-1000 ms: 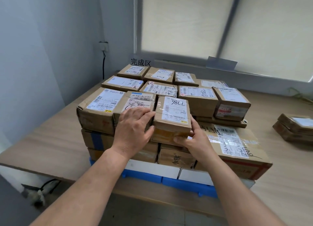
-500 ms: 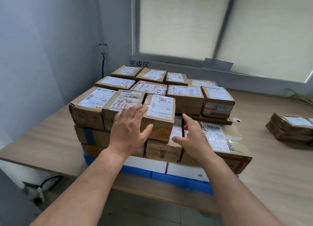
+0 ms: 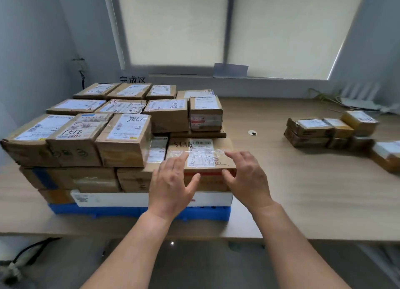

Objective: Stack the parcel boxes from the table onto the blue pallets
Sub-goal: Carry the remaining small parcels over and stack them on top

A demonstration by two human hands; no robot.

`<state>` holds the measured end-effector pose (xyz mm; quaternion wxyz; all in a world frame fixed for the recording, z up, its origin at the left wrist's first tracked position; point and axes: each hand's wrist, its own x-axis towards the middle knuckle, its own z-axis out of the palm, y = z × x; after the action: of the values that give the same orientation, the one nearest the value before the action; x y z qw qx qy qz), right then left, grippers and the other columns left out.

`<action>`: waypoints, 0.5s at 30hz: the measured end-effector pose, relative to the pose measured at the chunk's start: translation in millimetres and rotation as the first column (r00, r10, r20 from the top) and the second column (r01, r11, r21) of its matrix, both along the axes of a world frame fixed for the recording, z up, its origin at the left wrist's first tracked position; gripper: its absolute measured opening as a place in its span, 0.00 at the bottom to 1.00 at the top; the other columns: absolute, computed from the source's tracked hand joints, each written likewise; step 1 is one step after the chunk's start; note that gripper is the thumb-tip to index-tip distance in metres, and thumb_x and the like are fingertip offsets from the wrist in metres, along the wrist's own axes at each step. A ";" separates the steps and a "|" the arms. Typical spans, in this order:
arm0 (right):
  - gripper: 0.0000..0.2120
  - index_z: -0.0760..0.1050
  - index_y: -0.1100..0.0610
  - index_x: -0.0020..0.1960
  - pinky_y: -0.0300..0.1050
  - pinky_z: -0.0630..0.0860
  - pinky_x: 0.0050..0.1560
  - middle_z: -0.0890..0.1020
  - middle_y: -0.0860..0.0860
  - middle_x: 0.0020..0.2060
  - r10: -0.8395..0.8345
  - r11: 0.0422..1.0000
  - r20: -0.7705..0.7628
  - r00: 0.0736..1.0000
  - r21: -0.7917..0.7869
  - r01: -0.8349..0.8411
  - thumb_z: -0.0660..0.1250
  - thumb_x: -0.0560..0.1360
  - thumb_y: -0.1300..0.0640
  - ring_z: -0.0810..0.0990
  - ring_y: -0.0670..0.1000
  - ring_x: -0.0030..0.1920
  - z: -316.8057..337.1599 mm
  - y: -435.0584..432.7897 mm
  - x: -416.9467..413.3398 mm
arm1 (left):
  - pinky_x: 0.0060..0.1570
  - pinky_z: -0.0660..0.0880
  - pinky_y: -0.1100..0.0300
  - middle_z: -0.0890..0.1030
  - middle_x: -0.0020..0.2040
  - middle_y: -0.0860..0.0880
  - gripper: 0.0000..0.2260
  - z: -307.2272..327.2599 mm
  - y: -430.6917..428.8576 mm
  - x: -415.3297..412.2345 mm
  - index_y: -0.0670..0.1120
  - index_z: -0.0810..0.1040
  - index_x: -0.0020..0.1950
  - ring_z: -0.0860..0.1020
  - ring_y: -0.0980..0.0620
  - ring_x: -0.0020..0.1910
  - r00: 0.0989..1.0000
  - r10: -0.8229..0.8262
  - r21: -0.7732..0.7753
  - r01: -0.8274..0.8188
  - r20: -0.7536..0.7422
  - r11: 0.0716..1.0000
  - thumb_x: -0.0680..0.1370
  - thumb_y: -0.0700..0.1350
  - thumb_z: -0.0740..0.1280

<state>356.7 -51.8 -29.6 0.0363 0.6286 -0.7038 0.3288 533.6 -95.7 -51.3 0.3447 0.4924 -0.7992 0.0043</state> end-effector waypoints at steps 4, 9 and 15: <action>0.21 0.74 0.55 0.65 0.44 0.75 0.53 0.79 0.54 0.57 -0.049 0.999 -0.028 0.998 -0.001 0.049 0.71 0.73 0.58 0.77 0.54 0.57 -11.3 32.8 -46.9 | 0.58 0.71 0.51 0.78 0.59 0.46 0.26 -5.7 22.3 -52.7 0.45 0.71 0.68 0.76 0.47 0.59 0.999 -0.036 0.043 0.035 0.033 0.998 0.74 0.55 0.68; 0.21 0.79 0.59 0.58 0.48 0.77 0.48 0.82 0.56 0.51 -0.119 0.992 -0.019 0.993 -0.050 0.118 0.76 0.66 0.62 0.81 0.58 0.51 -19.3 71.8 -108.4 | 0.57 0.71 0.52 0.77 0.60 0.47 0.25 -10.4 47.1 -115.9 0.45 0.71 0.67 0.75 0.47 0.59 0.993 -0.107 0.061 0.104 0.042 0.993 0.74 0.56 0.68; 0.22 0.78 0.59 0.60 0.50 0.77 0.51 0.81 0.56 0.53 -0.195 0.981 -0.066 0.979 -0.023 0.194 0.74 0.67 0.60 0.80 0.58 0.53 -27.8 114.4 -179.2 | 0.58 0.71 0.51 0.77 0.61 0.47 0.26 -17.7 79.7 -199.5 0.45 0.71 0.68 0.75 0.47 0.60 0.985 -0.169 0.064 0.167 0.027 0.984 0.74 0.57 0.67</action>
<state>177.5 62.6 -57.4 0.0976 0.5674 -0.7575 0.3079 334.1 -15.9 -69.0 0.3155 0.4333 -0.8432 -0.0412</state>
